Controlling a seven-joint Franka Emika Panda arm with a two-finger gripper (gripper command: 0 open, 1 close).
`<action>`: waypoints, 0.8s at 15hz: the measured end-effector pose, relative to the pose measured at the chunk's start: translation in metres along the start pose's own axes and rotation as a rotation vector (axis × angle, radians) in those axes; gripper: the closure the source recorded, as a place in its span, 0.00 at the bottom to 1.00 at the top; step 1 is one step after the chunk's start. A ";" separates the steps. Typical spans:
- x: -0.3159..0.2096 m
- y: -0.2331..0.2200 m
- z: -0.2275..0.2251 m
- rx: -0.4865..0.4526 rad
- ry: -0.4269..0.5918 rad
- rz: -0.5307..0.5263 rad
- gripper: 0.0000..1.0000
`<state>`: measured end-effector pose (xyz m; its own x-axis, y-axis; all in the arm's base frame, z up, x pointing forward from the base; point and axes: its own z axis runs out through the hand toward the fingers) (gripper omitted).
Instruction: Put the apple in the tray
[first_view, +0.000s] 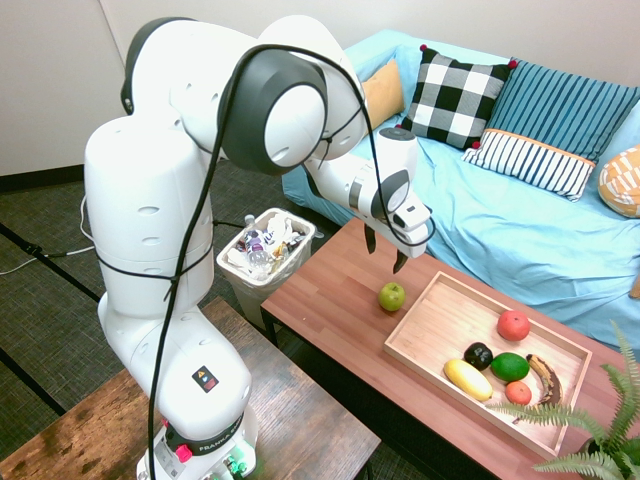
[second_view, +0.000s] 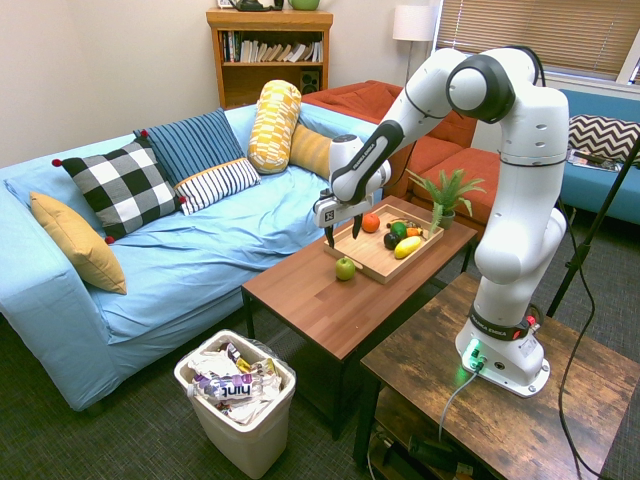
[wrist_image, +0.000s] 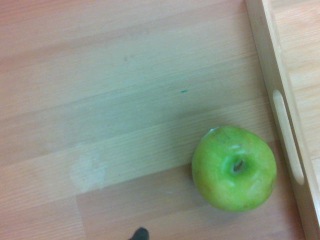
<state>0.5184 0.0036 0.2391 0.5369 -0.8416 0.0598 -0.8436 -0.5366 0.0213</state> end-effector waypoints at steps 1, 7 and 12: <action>0.001 -0.005 0.010 -0.012 -0.003 0.008 0.00; 0.009 -0.015 0.062 -0.085 -0.018 0.056 0.00; 0.018 -0.020 0.090 -0.095 -0.028 0.083 0.00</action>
<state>0.5458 -0.0065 0.1498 0.4642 -0.8849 0.0373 -0.8819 -0.4579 0.1124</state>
